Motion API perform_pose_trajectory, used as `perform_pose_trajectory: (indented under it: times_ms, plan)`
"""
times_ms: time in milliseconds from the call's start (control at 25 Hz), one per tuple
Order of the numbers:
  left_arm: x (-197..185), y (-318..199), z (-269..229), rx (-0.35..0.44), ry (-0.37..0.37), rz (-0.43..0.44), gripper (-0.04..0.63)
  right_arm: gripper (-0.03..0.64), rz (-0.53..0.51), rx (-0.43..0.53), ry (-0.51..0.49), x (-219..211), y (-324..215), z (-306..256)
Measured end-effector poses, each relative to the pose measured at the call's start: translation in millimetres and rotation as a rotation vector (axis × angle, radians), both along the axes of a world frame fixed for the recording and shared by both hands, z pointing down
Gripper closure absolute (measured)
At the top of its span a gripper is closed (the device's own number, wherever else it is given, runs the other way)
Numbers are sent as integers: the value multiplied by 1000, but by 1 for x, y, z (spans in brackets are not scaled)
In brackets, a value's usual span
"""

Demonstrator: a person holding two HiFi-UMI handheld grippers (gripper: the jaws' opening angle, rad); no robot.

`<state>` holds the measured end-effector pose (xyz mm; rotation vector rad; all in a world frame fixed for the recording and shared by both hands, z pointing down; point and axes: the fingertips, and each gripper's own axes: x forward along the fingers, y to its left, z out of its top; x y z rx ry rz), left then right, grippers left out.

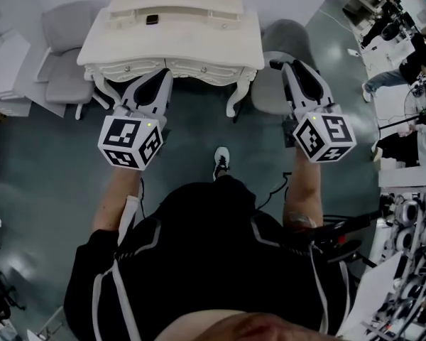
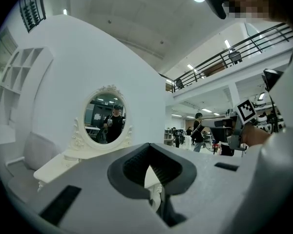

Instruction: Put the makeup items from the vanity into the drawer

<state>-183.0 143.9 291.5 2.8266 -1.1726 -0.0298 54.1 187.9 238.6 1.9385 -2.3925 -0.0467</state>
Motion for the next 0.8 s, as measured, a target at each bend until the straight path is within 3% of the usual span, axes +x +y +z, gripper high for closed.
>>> perform_pose_trajectory:
  times_ms: [400,800]
  plan:
    - [35,-72,-6,27,-22,-94,592,523,-78,11,-9,41,-82,0]
    - [93,-138,-3,23,-60,-135,592,523,-131,4,-11,95,-150,2]
